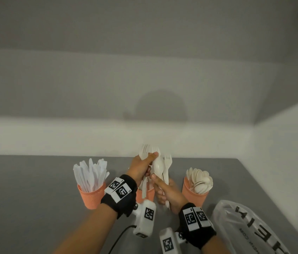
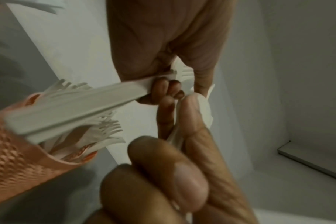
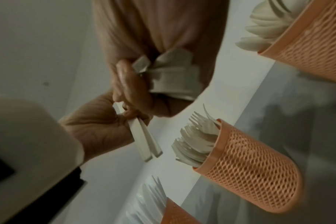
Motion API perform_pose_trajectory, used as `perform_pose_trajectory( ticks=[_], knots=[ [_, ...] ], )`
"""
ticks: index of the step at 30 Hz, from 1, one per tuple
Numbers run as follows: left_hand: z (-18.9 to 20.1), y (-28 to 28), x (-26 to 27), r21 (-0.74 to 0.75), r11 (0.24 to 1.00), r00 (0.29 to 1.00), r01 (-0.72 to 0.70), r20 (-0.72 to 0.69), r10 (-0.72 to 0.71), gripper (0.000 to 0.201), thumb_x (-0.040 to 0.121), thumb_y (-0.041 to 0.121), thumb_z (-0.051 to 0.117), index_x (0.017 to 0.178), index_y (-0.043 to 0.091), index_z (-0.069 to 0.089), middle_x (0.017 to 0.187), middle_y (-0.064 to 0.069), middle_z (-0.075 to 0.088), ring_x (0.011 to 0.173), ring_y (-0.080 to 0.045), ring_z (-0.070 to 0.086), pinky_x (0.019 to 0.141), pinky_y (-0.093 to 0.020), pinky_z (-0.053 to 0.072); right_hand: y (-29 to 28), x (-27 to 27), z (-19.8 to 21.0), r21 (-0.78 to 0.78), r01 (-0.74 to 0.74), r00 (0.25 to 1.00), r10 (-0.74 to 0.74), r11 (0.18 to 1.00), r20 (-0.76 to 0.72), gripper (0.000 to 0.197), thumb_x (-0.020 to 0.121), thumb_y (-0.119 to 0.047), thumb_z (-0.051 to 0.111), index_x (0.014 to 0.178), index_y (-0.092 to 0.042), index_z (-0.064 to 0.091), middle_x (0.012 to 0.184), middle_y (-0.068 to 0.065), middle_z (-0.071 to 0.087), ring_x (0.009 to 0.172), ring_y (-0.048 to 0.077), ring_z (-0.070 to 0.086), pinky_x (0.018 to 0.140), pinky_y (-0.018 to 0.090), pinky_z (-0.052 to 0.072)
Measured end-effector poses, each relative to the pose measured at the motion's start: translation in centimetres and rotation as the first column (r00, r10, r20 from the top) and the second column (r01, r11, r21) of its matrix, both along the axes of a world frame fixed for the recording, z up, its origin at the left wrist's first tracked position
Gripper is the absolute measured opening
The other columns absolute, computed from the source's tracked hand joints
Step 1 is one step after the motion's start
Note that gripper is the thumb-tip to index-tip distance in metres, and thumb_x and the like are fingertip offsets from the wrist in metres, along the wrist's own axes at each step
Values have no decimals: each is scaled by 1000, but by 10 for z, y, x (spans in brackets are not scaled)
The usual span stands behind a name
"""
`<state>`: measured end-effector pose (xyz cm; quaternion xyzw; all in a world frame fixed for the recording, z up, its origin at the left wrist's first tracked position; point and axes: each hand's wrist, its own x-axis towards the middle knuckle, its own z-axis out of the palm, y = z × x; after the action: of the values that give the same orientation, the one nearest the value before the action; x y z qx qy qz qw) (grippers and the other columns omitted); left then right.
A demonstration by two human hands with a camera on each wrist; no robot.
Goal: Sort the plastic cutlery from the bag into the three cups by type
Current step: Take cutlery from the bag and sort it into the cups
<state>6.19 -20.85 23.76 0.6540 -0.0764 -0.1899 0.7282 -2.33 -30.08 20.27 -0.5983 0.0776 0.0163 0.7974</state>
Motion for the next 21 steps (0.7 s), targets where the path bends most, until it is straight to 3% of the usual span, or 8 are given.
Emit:
perform_pose_trajectory(
  ticks=[5, 8, 11, 13, 17, 19, 21],
  knots=[
    [2, -10, -1, 33, 991, 986, -128, 113, 124, 17, 87, 11, 61, 70, 11, 56, 59, -2, 52, 33, 1, 45, 37, -13, 37, -8, -7, -2, -56, 13, 1000, -13, 998, -7, 23, 95, -27, 48, 103, -8, 58, 48, -3, 49, 29, 2, 32, 31, 14, 25],
    [3, -14, -5, 26, 998, 993, -58, 109, 55, 16, 84, 13, 65, 72, 11, 56, 56, -2, 52, 33, -2, 43, 36, -15, 36, -13, -9, -4, -79, 18, 1000, -18, 997, -4, 31, 94, -30, 50, 116, -8, 54, 52, 0, 52, 29, 3, 34, 31, 14, 27],
    [1, -18, -5, 41, 999, 998, -25, 63, 22, 20, 86, 18, 63, 71, 7, 56, 45, 2, 48, 32, -5, 41, 36, -15, 35, -19, -13, -4, -111, -5, 1000, 5, 994, 0, 29, 94, -30, 49, 117, -14, 56, 55, 1, 54, 30, 4, 36, 32, 15, 30],
    [0, -20, -2, 44, 995, 995, -87, 52, 84, 26, 91, 21, 56, 72, 5, 57, 42, 2, 48, 31, -5, 40, 37, -16, 36, -24, -17, -3, -108, 4, 1000, -4, 994, 5, 21, 95, -30, 48, 108, -16, 57, 58, 3, 54, 30, 5, 37, 33, 16, 31],
    [11, -20, 5, -82, 966, 969, -246, -5, 246, 27, 98, 22, 41, 79, 8, 53, 60, -2, 64, 33, -6, 48, 43, -19, 42, -38, -22, -6, -149, 82, 997, -81, 985, 16, 24, 97, -29, 46, 111, -12, 55, 53, 0, 54, 30, 6, 36, 33, 16, 31],
    [18, -21, 6, -134, 947, 956, -292, -24, 291, 26, 99, 23, 39, 78, 9, 48, 55, -3, 58, 37, -11, 54, 44, -22, 45, -44, -22, -11, -216, 152, 988, -150, 964, 26, 24, 96, -31, 48, 110, -13, 56, 48, -3, 48, 30, 6, 35, 33, 17, 30],
    [22, -25, 6, -136, 944, 952, -302, 1, 305, 20, 99, 19, 40, 82, 9, 43, 56, -4, 45, 33, -9, 51, 37, -18, 41, -49, -20, -15, -286, 246, 969, -243, 926, 48, 21, 94, -31, 51, 97, -11, 56, 45, -3, 40, 31, 7, 33, 33, 17, 29]
  ],
)
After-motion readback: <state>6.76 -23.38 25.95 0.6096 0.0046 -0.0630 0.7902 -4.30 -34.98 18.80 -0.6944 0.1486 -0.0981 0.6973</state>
